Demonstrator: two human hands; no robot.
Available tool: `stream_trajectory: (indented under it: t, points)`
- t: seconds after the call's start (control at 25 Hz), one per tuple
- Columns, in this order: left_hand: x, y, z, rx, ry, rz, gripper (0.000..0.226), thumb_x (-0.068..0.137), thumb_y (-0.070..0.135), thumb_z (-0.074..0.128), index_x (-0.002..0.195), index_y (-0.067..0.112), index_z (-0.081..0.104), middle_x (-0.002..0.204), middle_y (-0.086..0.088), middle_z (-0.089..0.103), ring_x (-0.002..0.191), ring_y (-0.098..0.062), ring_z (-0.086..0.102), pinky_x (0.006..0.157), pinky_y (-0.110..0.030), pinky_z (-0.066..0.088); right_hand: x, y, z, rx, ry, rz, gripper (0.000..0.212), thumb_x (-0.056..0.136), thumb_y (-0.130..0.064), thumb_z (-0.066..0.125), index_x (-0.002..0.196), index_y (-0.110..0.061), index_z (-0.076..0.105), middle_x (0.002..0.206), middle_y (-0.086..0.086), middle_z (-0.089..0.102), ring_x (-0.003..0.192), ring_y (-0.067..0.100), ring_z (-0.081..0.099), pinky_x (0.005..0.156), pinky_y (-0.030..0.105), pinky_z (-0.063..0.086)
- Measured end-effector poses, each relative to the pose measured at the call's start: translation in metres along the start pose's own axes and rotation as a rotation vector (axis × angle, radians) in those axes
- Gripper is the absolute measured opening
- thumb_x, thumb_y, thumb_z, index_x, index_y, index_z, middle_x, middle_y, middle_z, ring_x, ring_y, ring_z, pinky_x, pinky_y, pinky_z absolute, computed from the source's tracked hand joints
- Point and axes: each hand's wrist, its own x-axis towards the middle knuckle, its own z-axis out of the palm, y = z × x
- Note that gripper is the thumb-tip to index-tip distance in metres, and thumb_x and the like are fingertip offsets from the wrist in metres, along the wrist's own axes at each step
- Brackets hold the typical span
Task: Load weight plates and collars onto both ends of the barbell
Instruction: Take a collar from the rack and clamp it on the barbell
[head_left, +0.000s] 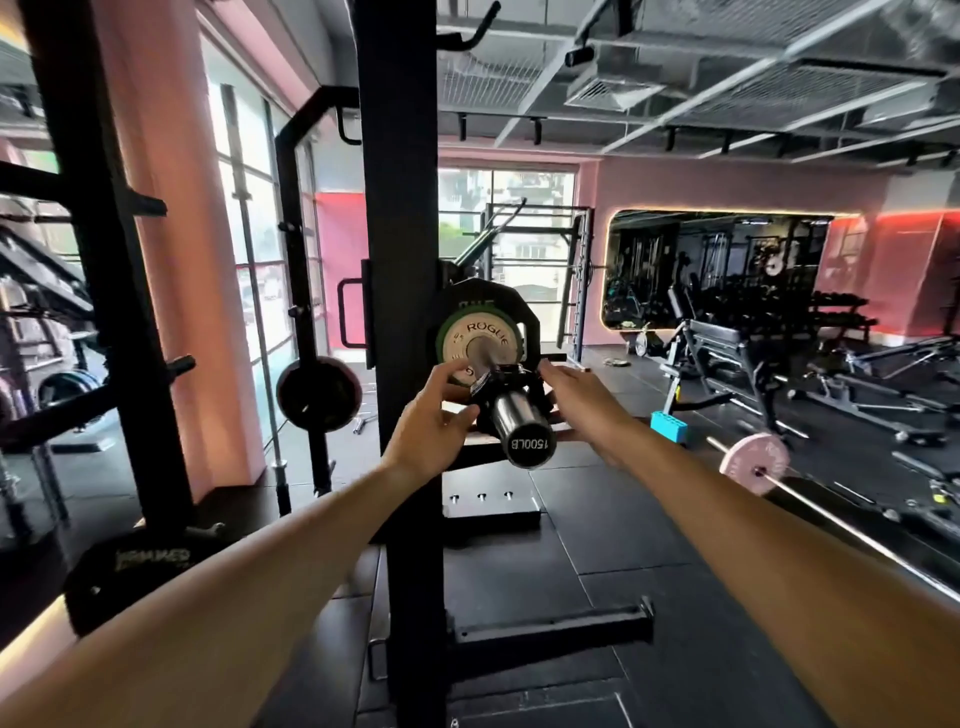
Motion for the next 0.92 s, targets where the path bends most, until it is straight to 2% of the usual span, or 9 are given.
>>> stream_trajectory:
  t: [0.04,0.2,0.28,0.4,0.52,0.6,0.68,0.76,0.92]
  points:
    - [0.012,-0.006,0.001,0.043,-0.014,0.021,0.055,0.092,0.001,0.065,0.122,0.045,0.053,0.097,0.011,0.065,0.069,0.002,0.063,0.073,-0.022,0.053,0.012,0.0,0.002,-0.022,-0.006,-0.015,0.042,0.103,-0.051,0.041,0.127,-0.024,0.063,0.106,-0.004,0.064,0.097,0.016,0.064,0.087,0.036,0.055]
    - [0.062,-0.042,0.008,0.076,-0.03,0.042,0.049,0.092,-0.005,0.063,0.13,0.027,0.061,0.114,-0.013,0.064,0.097,-0.025,0.066,0.094,-0.04,0.055,0.065,0.002,0.01,-0.072,-0.041,-0.04,0.04,0.099,-0.058,0.043,0.103,-0.027,0.068,0.111,0.002,0.069,0.104,0.022,0.065,0.099,0.045,0.051]
    - [0.085,-0.062,0.01,0.08,-0.012,0.058,0.045,0.092,-0.005,0.064,0.129,0.019,0.062,0.116,-0.015,0.064,0.102,-0.026,0.066,0.095,-0.038,0.054,0.095,0.003,0.015,-0.09,-0.04,-0.037,0.047,0.1,-0.057,0.041,0.11,-0.022,0.071,0.114,0.006,0.071,0.108,0.028,0.067,0.103,0.05,0.05]
    - [0.118,-0.091,0.014,0.056,0.008,0.05,0.038,0.092,-0.005,0.065,0.126,0.011,0.063,0.105,-0.01,0.068,0.09,-0.021,0.064,0.085,-0.034,0.053,0.14,0.005,0.022,-0.099,-0.017,-0.021,0.048,0.099,-0.058,0.043,0.101,-0.019,0.071,0.106,0.008,0.073,0.102,0.03,0.07,0.099,0.051,0.054]
    - [0.149,-0.114,0.016,0.051,-0.006,0.013,0.033,0.093,-0.001,0.064,0.117,0.021,0.062,0.089,0.003,0.068,0.078,-0.013,0.063,0.077,-0.031,0.053,0.18,0.007,0.03,-0.098,0.003,-0.01,0.045,0.095,-0.06,0.049,0.09,-0.019,0.069,0.093,0.005,0.069,0.092,0.028,0.069,0.093,0.05,0.058]
    - [0.164,-0.122,0.019,0.027,-0.034,-0.004,0.038,0.094,-0.002,0.062,0.114,0.029,0.056,0.085,0.0,0.069,0.076,-0.02,0.068,0.076,-0.038,0.056,0.202,0.008,0.034,-0.102,0.014,-0.003,0.048,0.093,-0.062,0.051,0.096,-0.017,0.07,0.098,0.008,0.071,0.092,0.028,0.07,0.088,0.047,0.06]
    - [0.172,-0.126,0.019,0.037,-0.07,0.012,0.058,0.092,-0.004,0.06,0.126,0.042,0.051,0.082,-0.008,0.068,0.082,-0.035,0.072,0.083,-0.047,0.06,0.215,0.008,0.036,-0.126,0.032,-0.034,0.052,0.091,-0.061,0.053,0.1,-0.014,0.072,0.102,0.012,0.073,0.093,0.029,0.071,0.086,0.046,0.061]
    - [0.177,-0.131,0.016,0.104,-0.128,0.066,0.079,0.09,-0.005,0.061,0.137,0.055,0.041,0.082,-0.007,0.07,0.081,-0.031,0.073,0.085,-0.041,0.06,0.227,0.009,0.035,-0.153,0.062,-0.106,0.05,0.088,-0.061,0.057,0.094,-0.013,0.072,0.096,0.01,0.073,0.091,0.029,0.07,0.088,0.049,0.059]
    - [0.183,-0.133,0.012,0.142,-0.2,0.129,0.072,0.088,-0.006,0.062,0.134,0.047,0.046,0.082,-0.009,0.069,0.075,-0.026,0.07,0.081,-0.04,0.06,0.239,0.008,0.029,-0.196,0.031,-0.166,0.044,0.073,-0.063,0.06,0.074,-0.019,0.065,0.077,-0.003,0.066,0.081,0.024,0.068,0.079,0.041,0.056]
